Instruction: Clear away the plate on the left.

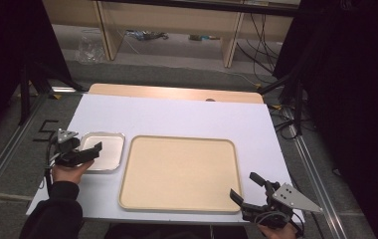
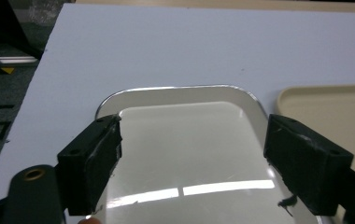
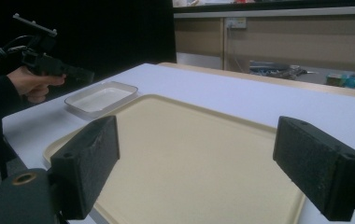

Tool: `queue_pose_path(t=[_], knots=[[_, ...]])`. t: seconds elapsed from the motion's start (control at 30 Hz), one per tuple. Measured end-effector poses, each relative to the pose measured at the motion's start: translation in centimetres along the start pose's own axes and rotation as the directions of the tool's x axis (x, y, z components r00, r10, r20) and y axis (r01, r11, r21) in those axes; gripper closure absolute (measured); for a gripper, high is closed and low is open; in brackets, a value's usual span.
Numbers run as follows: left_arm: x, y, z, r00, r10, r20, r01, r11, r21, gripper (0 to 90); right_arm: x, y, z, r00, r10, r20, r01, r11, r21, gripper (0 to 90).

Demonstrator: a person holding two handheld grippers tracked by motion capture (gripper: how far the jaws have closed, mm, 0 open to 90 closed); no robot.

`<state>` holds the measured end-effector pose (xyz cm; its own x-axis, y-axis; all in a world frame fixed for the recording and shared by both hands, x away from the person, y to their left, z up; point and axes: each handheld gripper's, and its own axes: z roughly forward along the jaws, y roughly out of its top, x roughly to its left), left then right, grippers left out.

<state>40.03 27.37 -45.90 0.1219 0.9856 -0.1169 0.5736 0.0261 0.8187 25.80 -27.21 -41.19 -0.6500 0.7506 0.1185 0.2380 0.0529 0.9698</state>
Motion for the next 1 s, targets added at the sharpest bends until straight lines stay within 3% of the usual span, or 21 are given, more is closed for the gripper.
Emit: queue_pose_path(t=[0.2,0.5,0.67,0.77,0.87,0.9,0.93,1.0], knots=[[2.4,-0.3,0.7,0.9984,-0.041,-0.039,0.043,0.9982,0.041,29.1,0.0,0.0,0.0,1.0,0.004,0.0,-0.004,1.0,0.001,15.4],[4.5,-0.6,1.5,0.9945,-0.087,-0.058,0.092,0.9916,0.091,43.3,0.0,0.0,0.0,1.0,0.001,-0.001,-0.001,1.0,0.003,15.4],[5.1,-0.8,2.0,0.9914,-0.119,-0.055,0.124,0.9862,0.11,52.3,0.0,0.0,0.0,1.0,0.0,-0.002,0.0,1.0,0.002,15.4],[5.4,-0.8,2.2,0.9925,-0.102,-0.068,0.111,0.9829,0.147,59.0,0.0,0.0,0.0,1.0,0.002,-0.002,-0.002,1.0,0.001,15.4],[5.5,-0.9,2.4,0.989,-0.129,-0.072,0.139,0.9757,0.169,62.2,0.0,0.0,-0.1,1.0,0.003,-0.001,-0.003,1.0,0.001,15.4],[5.7,-0.9,2.5,0.9931,-0.106,-0.051,0.113,0.9771,0.18,64.0,0.0,0.0,-0.1,1.0,0.003,-0.001,-0.003,1.0,0.0,15.4],[5.6,-1.0,2.7,0.9913,-0.124,-0.046,0.13,0.9743,0.184,66.4,0.0,0.0,0.1,1.0,0.007,-0.003,-0.007,1.0,-0.012,15.4],[5.9,-1.1,2.9,0.9922,-0.119,-0.037,0.124,0.97,0.209,69.6,0.0,0.0,0.1,1.0,0.006,-0.001,-0.006,1.0,-0.01,15.4]])
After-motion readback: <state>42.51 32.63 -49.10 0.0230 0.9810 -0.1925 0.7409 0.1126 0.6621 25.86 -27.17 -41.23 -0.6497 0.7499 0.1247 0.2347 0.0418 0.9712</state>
